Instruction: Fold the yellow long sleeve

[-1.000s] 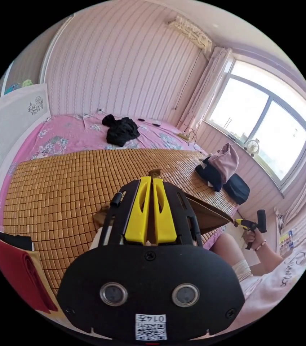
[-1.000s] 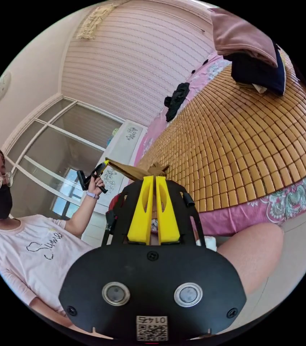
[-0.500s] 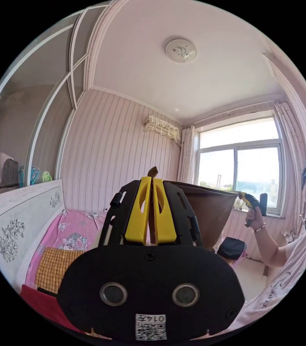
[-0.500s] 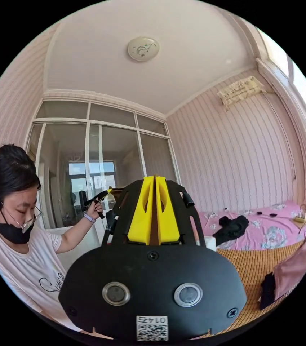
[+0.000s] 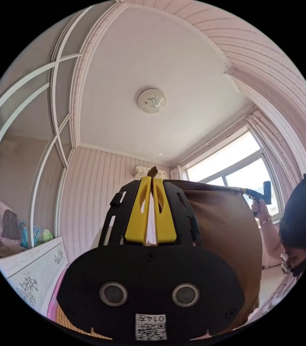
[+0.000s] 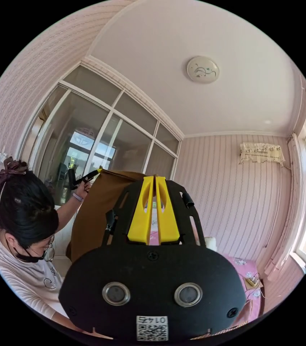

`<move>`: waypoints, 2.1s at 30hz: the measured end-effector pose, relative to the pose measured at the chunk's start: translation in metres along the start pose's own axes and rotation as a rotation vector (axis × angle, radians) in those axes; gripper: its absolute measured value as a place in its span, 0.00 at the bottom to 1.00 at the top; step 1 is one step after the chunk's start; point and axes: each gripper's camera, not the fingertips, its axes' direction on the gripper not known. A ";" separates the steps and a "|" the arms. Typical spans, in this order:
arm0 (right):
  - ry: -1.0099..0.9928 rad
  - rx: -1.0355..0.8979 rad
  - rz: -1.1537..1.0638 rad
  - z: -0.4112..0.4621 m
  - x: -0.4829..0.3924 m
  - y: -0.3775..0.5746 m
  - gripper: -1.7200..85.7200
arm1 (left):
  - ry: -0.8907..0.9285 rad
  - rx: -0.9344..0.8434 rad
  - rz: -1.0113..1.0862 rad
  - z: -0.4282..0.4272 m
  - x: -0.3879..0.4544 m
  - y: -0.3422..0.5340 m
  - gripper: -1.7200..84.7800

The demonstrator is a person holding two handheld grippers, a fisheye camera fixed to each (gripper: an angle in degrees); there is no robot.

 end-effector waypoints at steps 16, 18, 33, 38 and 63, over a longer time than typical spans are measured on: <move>0.082 -0.050 0.334 0.208 0.150 0.035 0.02 | -0.239 -0.155 -0.115 0.173 -0.074 0.051 0.01; 0.067 -0.109 0.256 0.221 0.148 0.044 0.02 | -0.220 -0.159 -0.084 0.173 -0.076 0.052 0.01; 0.022 -0.961 0.796 0.318 0.177 0.540 0.02 | -0.154 -1.175 -0.440 0.100 -0.143 0.553 0.01; -0.019 -1.113 1.033 0.306 0.172 0.637 0.02 | -0.136 -1.412 -0.516 0.058 -0.140 0.643 0.01; 0.203 -1.441 0.791 0.356 0.214 0.694 0.06 | -0.231 -1.800 -0.632 0.089 -0.208 0.782 0.07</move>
